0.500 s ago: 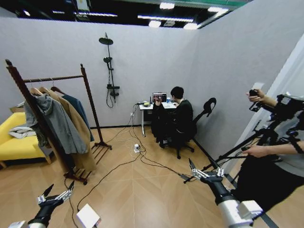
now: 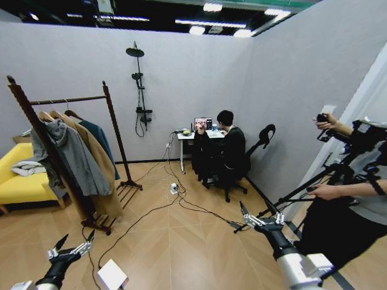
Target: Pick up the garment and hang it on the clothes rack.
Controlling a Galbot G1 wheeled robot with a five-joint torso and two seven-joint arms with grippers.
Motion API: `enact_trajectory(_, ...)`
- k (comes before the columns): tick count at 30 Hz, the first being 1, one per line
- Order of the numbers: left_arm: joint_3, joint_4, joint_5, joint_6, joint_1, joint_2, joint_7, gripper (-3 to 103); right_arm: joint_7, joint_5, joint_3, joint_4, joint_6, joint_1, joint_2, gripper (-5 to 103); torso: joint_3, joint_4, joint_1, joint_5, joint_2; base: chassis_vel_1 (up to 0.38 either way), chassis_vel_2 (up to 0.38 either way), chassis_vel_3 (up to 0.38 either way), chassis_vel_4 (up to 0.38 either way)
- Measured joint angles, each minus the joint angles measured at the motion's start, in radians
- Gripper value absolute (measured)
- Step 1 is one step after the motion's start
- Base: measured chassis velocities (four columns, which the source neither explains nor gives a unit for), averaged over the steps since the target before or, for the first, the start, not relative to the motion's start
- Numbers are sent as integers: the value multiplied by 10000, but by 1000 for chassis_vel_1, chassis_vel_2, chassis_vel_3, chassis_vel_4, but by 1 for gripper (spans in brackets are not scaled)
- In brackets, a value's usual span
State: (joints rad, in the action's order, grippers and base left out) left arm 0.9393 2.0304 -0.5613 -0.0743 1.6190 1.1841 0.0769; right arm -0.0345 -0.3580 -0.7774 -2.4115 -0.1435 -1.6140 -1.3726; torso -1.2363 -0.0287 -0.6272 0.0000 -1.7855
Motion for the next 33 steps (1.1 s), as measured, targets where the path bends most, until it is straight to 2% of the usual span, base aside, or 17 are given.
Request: enact_trajectory(33, 0, 0, 0, 0, 0, 0, 0, 100, 122, -155, -80, -503, -180, -211, 7, 100, 0, 0, 0, 0, -1, 0, 0, 0, 0)
